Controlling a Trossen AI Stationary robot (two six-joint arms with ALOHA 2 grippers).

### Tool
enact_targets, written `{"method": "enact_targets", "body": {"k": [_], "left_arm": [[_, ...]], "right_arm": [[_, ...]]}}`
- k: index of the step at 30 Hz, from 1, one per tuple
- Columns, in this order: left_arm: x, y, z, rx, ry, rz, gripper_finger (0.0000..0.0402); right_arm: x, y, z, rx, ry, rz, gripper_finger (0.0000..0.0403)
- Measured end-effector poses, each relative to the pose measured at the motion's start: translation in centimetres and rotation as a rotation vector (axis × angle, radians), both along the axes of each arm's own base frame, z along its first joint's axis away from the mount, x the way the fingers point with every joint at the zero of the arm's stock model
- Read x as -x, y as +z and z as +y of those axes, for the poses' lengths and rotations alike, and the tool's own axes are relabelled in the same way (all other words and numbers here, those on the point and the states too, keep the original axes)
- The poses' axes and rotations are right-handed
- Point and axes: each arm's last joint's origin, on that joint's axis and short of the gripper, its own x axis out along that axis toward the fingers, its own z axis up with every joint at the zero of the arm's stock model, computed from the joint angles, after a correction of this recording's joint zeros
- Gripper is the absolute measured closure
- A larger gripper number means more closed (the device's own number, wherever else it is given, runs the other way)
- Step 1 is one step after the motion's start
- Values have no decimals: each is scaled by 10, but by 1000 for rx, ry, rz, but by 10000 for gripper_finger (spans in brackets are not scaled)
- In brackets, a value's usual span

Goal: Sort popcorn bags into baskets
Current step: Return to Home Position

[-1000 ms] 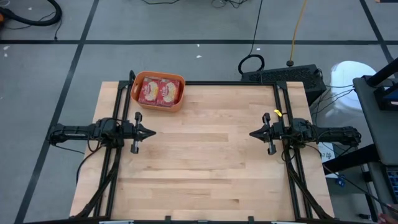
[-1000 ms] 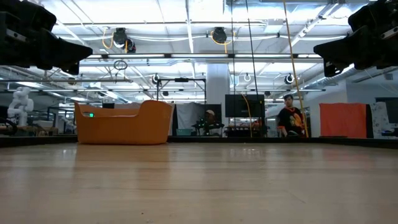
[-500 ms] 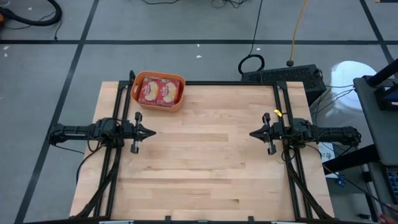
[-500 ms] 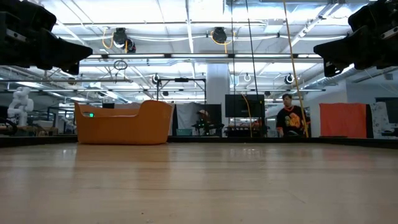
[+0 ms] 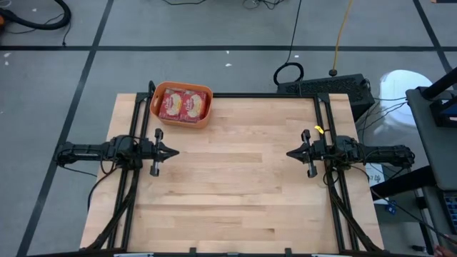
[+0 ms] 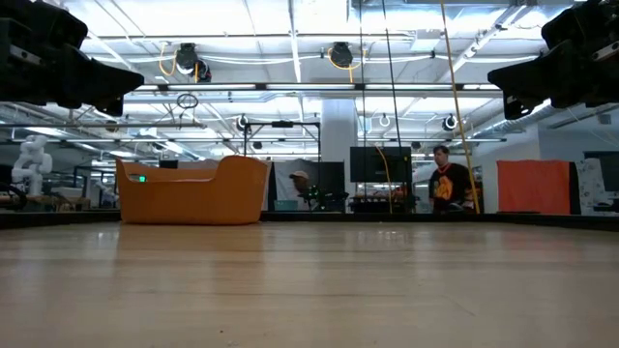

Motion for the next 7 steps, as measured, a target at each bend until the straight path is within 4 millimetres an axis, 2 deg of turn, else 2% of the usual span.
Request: {"method": "enact_targets", "body": {"k": [7], "left_arm": [[0, 0, 0, -1, 0, 0, 380]], "right_arm": [[0, 0, 0, 0, 0, 0, 403]]}}
